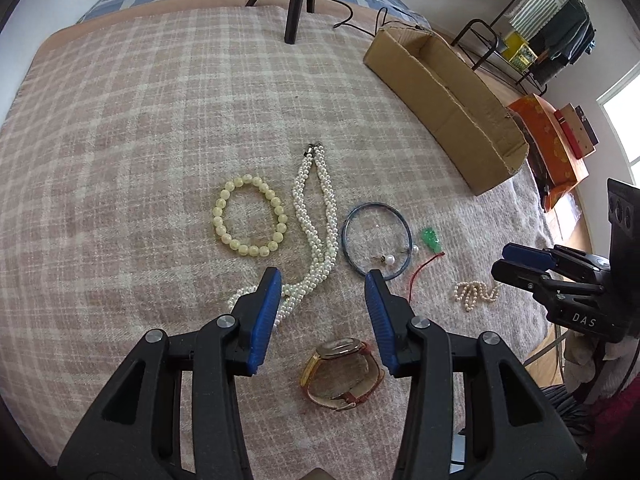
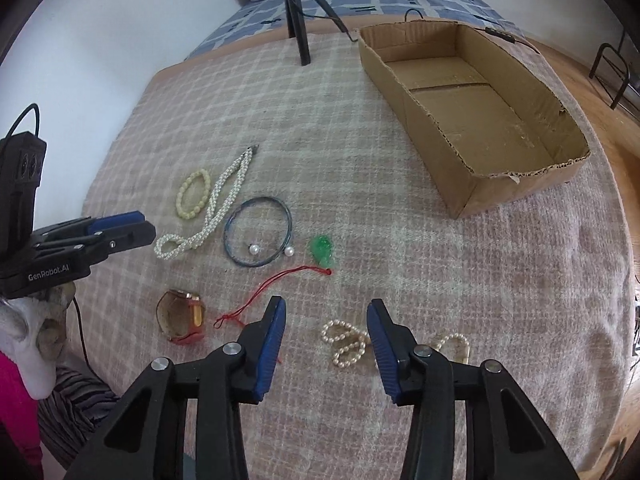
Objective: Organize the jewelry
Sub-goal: 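Close left tool on white pearl necklace while right tool closes on green pendant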
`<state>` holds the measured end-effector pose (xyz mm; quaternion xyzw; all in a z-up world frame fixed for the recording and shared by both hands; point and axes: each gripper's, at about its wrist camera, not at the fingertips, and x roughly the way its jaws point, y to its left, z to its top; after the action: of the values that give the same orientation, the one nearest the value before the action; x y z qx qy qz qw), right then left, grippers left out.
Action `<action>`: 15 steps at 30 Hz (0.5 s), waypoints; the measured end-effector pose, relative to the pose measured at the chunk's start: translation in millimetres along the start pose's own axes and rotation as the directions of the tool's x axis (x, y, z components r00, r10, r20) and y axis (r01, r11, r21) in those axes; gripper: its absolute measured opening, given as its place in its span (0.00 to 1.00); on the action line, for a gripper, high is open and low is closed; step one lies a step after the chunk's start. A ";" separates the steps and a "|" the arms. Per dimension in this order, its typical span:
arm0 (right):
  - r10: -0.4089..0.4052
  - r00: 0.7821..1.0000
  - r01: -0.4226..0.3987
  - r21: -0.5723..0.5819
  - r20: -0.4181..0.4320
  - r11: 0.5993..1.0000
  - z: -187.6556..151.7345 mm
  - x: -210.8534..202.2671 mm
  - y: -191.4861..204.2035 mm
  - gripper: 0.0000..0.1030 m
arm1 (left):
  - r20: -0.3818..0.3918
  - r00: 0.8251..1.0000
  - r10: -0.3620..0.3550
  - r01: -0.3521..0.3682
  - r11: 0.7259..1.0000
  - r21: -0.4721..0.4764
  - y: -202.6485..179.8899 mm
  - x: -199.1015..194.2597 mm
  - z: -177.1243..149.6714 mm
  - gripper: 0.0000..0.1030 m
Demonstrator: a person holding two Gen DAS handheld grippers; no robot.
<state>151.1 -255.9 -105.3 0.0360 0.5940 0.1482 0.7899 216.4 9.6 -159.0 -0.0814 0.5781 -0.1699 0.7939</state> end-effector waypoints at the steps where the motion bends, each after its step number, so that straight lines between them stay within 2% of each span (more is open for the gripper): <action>1: 0.010 1.000 -0.010 0.002 -0.001 1.000 3.2 3.8 -0.4 0.43 | -0.004 1.000 -0.007 0.007 1.000 -0.009 3.0 2.4 0.4 0.43; 3: 0.014 1.000 -0.014 0.000 -0.001 1.000 8.0 11.1 -0.5 0.43 | -0.013 1.000 -0.021 0.021 1.000 -0.019 6.7 6.0 0.1 0.43; 8: 0.084 0.996 -0.084 0.000 -0.015 0.996 17.5 32.2 4.5 0.40 | -0.015 0.999 -0.044 0.043 0.999 -0.033 11.0 7.7 1.4 0.43; 15: 0.014 0.999 -0.016 -0.023 -0.047 1.000 32.6 63.5 6.8 0.36 | -0.036 0.999 -0.038 0.038 0.999 -0.020 12.8 18.0 2.8 0.43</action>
<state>196.6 -228.0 -153.1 0.0277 0.6104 0.1618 0.7749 226.2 14.7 -178.3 -0.0969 0.5922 -0.1810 0.7792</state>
